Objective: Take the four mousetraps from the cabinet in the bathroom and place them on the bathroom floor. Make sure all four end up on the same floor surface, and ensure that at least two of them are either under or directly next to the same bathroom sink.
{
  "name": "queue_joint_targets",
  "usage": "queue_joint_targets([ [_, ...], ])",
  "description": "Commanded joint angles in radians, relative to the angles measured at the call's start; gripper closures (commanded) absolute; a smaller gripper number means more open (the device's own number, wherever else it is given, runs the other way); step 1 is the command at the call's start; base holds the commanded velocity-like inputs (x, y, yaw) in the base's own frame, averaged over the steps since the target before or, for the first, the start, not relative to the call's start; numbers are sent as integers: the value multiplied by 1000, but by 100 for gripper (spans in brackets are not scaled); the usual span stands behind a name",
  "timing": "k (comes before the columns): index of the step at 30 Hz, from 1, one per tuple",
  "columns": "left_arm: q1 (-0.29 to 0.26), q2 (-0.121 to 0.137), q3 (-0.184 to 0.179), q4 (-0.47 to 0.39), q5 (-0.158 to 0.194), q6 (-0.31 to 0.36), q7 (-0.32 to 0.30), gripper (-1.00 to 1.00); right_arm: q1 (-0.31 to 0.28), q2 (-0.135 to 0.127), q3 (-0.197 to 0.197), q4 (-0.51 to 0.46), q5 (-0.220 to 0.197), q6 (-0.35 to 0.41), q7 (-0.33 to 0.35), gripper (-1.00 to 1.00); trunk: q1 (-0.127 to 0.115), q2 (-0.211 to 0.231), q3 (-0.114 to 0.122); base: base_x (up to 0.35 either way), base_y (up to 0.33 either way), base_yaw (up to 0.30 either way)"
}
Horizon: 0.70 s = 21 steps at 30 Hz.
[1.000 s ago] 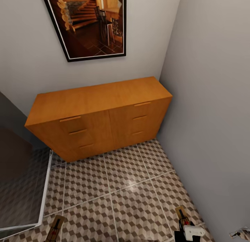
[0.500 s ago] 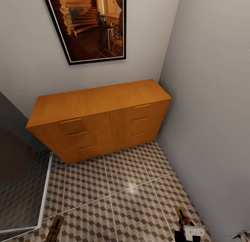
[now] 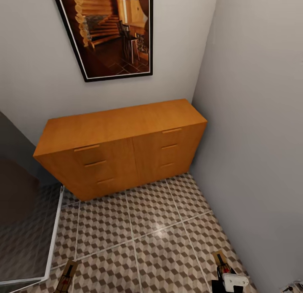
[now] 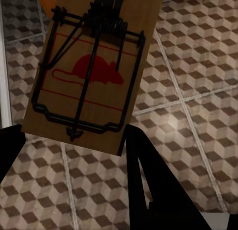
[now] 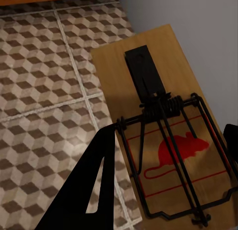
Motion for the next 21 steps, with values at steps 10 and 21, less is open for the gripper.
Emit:
queue_joint_targets([
  [10,-1,0,-5,4,8,-4,-7,100,-1,0,9,0,-5,-2,-8,100,1,-2,11,0,0,0],
  [21,-1,0,-6,4,8,-4,-7,100,-1,0,9,0,-5,-2,-8,100,1,-2,25,0,0,0],
])
